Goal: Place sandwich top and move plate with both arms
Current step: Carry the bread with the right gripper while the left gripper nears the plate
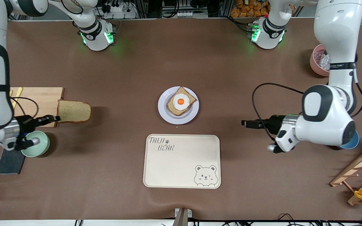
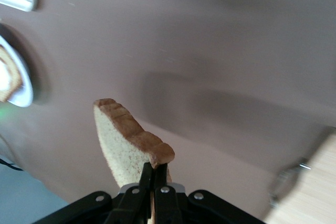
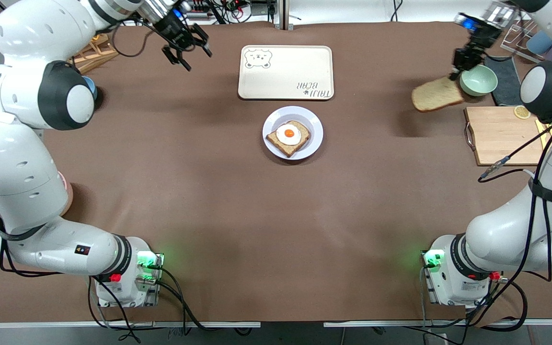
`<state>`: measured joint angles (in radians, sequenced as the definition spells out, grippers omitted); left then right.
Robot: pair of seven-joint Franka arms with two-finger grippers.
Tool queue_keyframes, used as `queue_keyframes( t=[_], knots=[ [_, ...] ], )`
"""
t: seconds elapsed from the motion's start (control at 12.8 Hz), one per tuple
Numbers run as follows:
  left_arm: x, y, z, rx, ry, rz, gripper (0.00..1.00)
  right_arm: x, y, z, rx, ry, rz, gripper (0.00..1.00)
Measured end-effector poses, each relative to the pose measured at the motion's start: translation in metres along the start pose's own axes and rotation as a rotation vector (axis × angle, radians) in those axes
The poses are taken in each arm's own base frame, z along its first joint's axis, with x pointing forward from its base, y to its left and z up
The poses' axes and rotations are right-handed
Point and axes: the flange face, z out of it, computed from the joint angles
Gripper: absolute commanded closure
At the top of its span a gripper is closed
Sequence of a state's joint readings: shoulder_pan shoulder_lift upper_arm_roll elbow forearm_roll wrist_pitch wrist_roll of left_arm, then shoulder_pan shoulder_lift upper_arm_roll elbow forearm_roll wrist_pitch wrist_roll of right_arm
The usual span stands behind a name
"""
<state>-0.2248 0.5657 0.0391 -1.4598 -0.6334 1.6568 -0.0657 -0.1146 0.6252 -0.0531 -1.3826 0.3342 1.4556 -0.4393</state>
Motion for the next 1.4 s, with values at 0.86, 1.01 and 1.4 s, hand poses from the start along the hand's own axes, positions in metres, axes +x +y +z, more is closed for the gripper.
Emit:
queue_keyframes(
  t=[0.86,1.01,1.4],
  knots=[
    [0.014,-0.028,0.09,0.007,-0.124,0.216,0.0,0.056,-0.211,0.156,0.116,0.027,0.117,1.0],
    [0.017,-0.032,0.095,-0.012,-0.127,0.264,0.0,0.056,-0.254,0.175,0.14,0.006,0.162,1.0],
    [0.019,-0.021,0.113,-0.146,-0.134,0.275,0.0,0.055,-0.331,0.229,0.192,0.059,0.191,1.0]
  ],
)
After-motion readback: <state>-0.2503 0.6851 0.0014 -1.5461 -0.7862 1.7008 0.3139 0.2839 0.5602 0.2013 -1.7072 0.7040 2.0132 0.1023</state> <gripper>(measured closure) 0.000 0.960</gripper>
